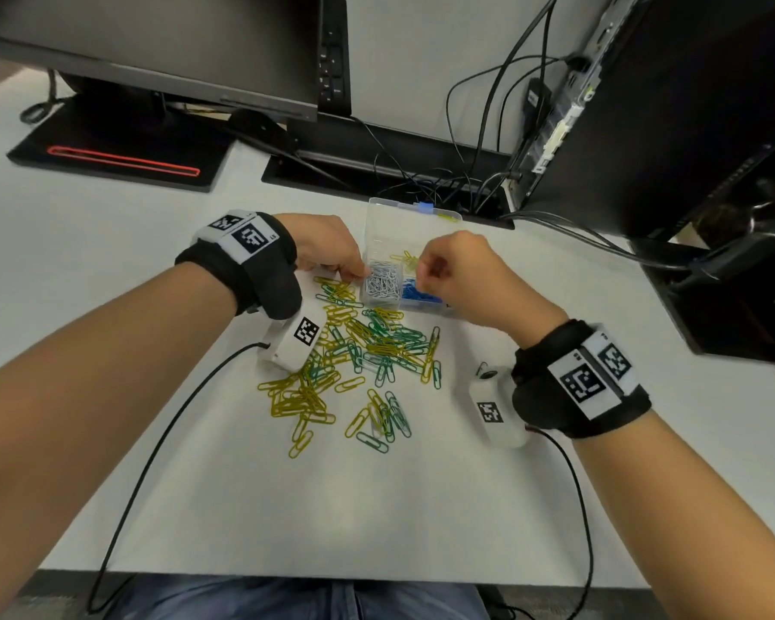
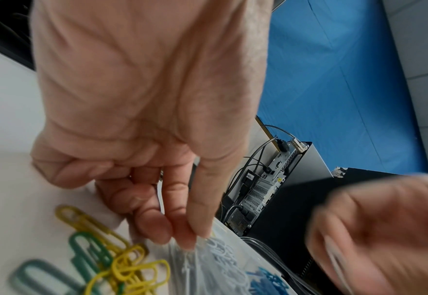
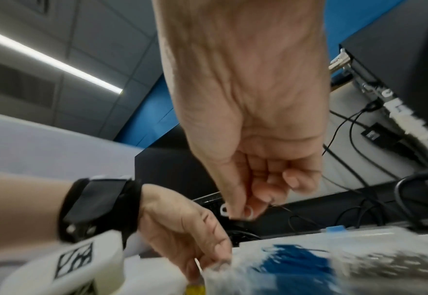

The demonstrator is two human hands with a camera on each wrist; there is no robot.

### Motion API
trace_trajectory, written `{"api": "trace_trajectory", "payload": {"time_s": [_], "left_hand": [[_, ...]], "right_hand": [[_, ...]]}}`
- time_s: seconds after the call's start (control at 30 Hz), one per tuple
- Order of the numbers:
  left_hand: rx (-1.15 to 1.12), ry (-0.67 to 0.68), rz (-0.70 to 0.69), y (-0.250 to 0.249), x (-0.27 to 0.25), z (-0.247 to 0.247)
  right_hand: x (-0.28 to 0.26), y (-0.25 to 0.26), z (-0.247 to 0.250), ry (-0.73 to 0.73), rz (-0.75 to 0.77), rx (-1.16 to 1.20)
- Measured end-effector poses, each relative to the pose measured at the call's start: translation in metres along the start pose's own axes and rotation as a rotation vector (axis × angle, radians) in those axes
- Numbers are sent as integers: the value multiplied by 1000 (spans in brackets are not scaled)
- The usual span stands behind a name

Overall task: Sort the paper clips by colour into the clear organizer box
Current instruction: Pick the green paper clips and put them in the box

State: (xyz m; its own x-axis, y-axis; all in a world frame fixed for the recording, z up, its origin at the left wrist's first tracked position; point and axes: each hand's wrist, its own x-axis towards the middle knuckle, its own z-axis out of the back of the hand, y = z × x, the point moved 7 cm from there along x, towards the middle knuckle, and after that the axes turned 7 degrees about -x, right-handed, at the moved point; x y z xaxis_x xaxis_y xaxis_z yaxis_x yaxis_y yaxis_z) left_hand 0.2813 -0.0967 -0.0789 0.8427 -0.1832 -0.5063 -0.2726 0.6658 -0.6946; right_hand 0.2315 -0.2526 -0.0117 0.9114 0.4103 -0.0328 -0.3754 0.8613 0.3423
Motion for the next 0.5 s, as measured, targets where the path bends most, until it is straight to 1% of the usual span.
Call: {"api": "trace_trajectory", "payload": {"time_s": [0.07,0.13,0.2,0.27,0.33,0.4,0.43,0.47,0.5], "left_hand": [[4,-9,-21,0,1,0],[6,-8,-38,-1,0,0],[20,2,-51,-2,0,1],[31,17,-75,-5,-6,2],[78,14,-137,-10,-16,3],[170,24,-250,-18,-28,2],[206,41,-303,-21,-36,-2],[239,63,-347,-23,-44,-7],[280,82,-386,-23,-50,-12]], "right_hand": [[18,7,3,-47,8,53],[29,11,-2,-31,7,58],[29,15,-5,-16,35,30],[17,25,-10,22,112,21],[1,33,-22,151,178,27],[-13,34,-41,328,198,6],[-19,32,-49,390,196,-23],[-22,29,-54,417,184,-51],[-23,26,-55,414,165,-68]]}}
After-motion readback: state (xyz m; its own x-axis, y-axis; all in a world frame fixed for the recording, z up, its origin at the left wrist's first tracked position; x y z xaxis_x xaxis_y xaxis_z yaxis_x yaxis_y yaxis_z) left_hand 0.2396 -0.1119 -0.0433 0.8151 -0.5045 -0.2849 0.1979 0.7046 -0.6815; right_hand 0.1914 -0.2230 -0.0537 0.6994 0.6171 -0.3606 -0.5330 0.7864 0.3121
